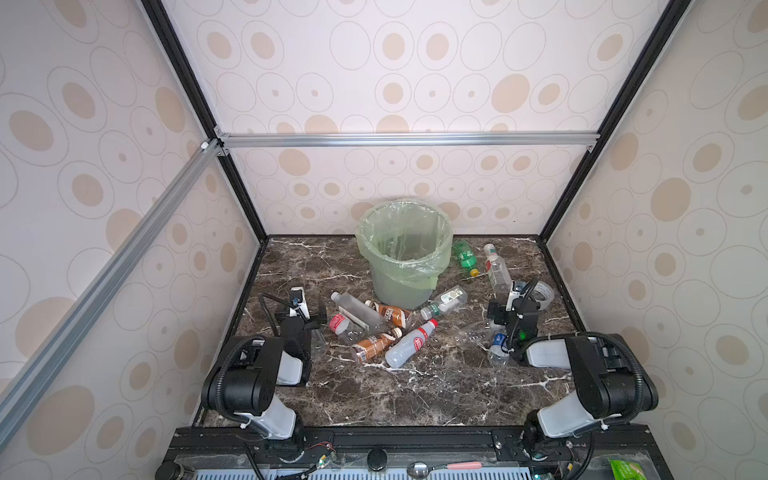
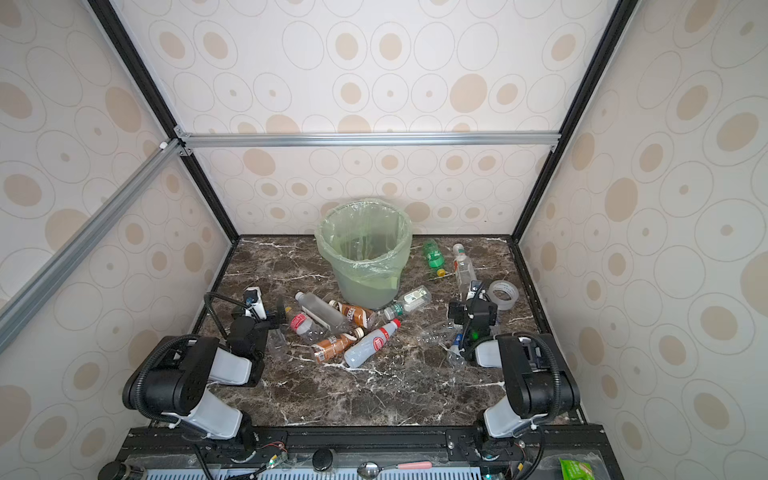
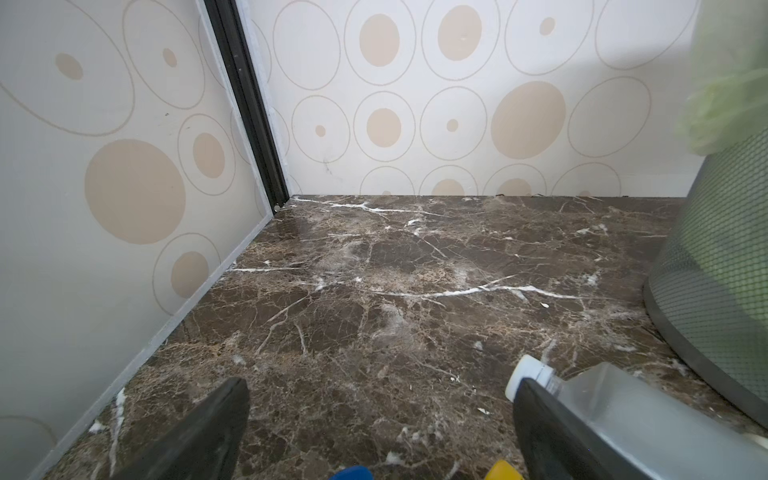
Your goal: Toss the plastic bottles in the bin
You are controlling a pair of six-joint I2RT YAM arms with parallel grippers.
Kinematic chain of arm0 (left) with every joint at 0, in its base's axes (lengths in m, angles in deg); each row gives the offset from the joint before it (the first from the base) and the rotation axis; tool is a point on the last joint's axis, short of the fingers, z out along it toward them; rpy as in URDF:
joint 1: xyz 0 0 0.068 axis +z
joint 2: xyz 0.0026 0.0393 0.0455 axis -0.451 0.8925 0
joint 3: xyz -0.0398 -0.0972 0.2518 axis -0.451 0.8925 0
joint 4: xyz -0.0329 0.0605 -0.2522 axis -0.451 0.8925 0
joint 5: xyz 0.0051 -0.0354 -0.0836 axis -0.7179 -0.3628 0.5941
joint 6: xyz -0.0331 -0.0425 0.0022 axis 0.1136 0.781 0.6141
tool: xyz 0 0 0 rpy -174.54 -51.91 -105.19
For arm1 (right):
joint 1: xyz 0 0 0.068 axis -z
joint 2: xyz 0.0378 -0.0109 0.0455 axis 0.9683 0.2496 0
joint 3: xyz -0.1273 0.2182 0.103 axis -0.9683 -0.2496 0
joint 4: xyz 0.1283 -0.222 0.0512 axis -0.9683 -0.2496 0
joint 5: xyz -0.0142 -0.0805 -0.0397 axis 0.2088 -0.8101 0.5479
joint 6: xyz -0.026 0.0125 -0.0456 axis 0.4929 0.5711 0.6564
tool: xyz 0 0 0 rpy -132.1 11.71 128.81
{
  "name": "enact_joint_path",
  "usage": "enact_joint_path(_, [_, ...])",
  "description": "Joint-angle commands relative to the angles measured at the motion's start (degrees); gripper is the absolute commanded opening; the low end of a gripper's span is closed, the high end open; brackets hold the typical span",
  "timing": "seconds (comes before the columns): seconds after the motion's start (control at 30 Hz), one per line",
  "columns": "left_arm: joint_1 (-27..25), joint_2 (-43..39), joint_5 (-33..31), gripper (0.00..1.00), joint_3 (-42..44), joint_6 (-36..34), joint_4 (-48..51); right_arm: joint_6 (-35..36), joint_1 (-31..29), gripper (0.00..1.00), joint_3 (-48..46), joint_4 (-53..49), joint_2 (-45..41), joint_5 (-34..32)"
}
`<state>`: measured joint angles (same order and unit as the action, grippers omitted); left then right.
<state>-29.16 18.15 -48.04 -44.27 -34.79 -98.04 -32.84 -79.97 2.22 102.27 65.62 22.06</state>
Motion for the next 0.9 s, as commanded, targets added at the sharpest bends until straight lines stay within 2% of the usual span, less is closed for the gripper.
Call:
enact_joint_path(0.0, [0.30,-0.18,0.26,0.99,-0.38,-1.27,-1.86,0.52,-0.06,1.00,0.07,0.09,-0.44,0.27])
enact_joint_path(0.8, [0.33,-0.12,-0.27,0.99,-0.43,-1.01,-1.82,0.46,-0.06,1.00,0.08,0.11,-0.37,0.27])
enact_joint_path(0.87, [0.08,-0.33,-2.40,0.99,-0.12,-0.70,-2.38,0.64,-0.06,1.00,-0.23,0.46,-0.81,-0.06])
